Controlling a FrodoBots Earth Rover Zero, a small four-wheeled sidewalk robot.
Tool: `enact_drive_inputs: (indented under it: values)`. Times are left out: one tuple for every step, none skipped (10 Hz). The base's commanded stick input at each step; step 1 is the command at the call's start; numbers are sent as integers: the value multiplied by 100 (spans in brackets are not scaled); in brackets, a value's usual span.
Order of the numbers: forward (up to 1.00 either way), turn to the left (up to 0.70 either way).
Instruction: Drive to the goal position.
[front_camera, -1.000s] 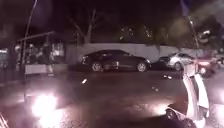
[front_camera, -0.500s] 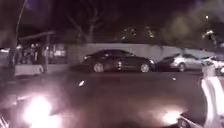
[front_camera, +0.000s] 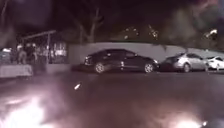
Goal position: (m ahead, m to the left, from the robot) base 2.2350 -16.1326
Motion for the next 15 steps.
enact_drive_inputs:
  values:
    - [45,0]
    - [45,-13]
    - [45,-25]
    - [45,-27]
    - [45,-27]
    - [45,-27]
    - [45,-27]
    - [45,-27]
    - [45,-27]
    - [45,-27]
    - [45,-27]
    - [45,-27]
    - [45,-27]
    - [45,-27]
    - [45,-27]
